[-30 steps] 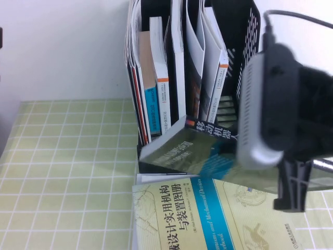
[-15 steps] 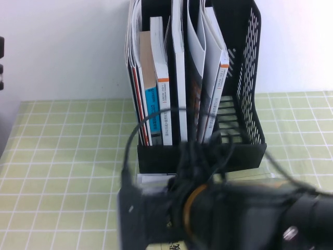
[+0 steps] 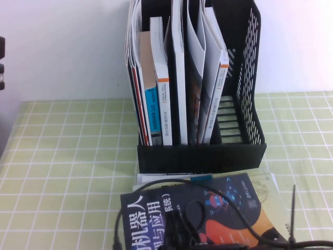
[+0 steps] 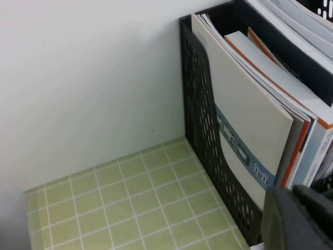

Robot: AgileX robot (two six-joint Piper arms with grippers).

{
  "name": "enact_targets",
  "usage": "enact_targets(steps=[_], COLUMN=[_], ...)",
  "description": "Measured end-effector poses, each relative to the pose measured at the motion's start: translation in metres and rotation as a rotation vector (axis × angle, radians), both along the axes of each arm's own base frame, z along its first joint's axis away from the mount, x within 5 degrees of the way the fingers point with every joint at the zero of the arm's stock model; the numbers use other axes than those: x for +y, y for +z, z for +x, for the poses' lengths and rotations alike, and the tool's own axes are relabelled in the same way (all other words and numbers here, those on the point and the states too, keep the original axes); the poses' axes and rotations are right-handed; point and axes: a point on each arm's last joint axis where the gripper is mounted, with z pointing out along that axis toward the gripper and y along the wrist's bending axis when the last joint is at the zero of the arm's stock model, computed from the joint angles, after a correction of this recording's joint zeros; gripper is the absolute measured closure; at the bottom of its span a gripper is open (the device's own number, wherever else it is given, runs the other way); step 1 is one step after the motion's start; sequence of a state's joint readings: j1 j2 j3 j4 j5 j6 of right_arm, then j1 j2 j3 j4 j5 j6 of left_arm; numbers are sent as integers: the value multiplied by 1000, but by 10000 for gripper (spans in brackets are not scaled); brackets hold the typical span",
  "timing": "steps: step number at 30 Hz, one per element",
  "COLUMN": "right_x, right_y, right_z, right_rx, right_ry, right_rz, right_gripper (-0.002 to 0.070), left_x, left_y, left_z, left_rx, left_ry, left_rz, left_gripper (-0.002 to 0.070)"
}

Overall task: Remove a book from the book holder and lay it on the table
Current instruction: Place the picked book on the book

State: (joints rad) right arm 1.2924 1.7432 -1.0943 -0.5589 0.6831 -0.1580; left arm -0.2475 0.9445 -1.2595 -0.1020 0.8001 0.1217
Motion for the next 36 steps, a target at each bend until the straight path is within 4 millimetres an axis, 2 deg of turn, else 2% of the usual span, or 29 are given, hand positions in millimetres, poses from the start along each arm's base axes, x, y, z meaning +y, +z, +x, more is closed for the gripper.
enact_targets(steps=[3, 10, 19, 21, 27, 30, 34, 36], right_x=[-11, -32, -36, -36, -43, -39, -32, -37], right_y=[-11, -14, -14, -14, -10, 11, 65, 95], right_z=[8, 27, 32, 32, 25, 13, -6, -12], right_rx=[6, 14, 13, 22, 143, 235, 368, 378], right_ry=[3, -85, -165, -184, -276, -224, -85, -23], right_rz=[12, 91, 117, 124, 41, 37, 113, 137], right_gripper=[542, 542, 538, 489, 181, 127, 112, 135], left_x=[0, 0, -4, -4, -4, -4, -4, -5], left_y=[-1, -2, -2, -2, -2, -3, -3, -3], left_z=[0, -1, -2, -2, -2, -2, -3, -3], left_rx=[8, 31, 41, 39, 39, 44, 52, 58], left_ry=[-1, -6, -25, -28, -28, -28, -33, -42], left_rz=[2, 1, -40, -34, -34, -33, -41, -48], left_gripper=[678, 678, 678, 678, 678, 678, 678, 678])
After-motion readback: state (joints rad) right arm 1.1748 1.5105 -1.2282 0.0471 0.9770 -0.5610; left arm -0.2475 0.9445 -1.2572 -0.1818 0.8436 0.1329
